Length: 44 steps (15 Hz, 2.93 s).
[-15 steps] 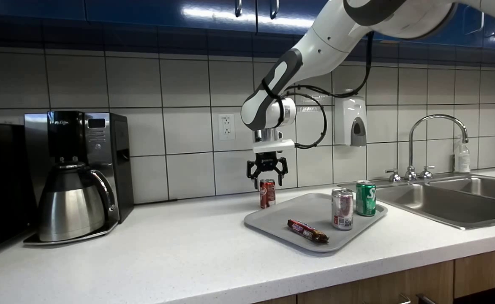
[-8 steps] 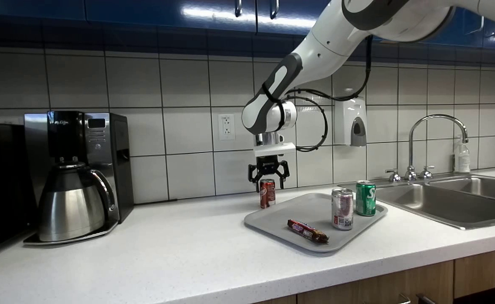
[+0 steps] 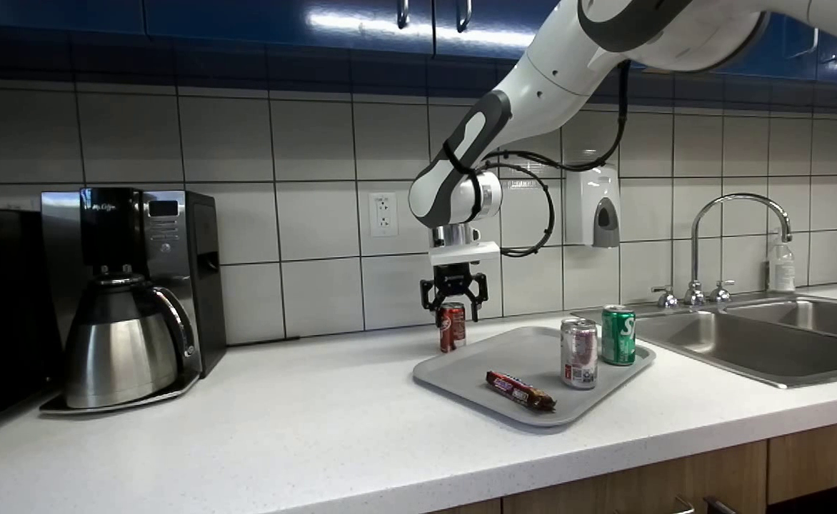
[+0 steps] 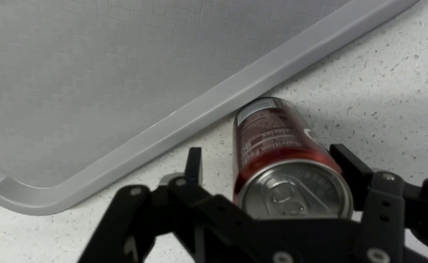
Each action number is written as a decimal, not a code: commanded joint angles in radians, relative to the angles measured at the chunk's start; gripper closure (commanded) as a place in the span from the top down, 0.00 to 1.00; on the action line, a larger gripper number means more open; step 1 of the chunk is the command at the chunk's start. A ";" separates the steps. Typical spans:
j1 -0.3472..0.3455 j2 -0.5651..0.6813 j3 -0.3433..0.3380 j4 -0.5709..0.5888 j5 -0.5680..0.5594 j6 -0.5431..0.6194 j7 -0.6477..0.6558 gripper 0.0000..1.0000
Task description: Put the cans on the grey tray.
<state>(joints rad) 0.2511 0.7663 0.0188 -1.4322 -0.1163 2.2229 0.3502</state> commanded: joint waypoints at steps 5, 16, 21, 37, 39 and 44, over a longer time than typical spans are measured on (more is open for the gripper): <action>0.002 0.005 0.001 0.032 0.019 -0.027 -0.016 0.38; -0.021 -0.175 0.016 -0.068 0.056 -0.029 -0.066 0.38; -0.040 -0.288 0.024 -0.197 0.060 -0.013 -0.111 0.38; -0.057 -0.346 0.006 -0.495 0.033 0.059 -0.102 0.38; -0.055 -0.350 0.001 -0.508 0.027 0.065 -0.094 0.38; -0.054 -0.366 -0.002 -0.527 0.023 0.067 -0.092 0.38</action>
<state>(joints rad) 0.2073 0.4597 0.0132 -1.9091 -0.0799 2.2781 0.2589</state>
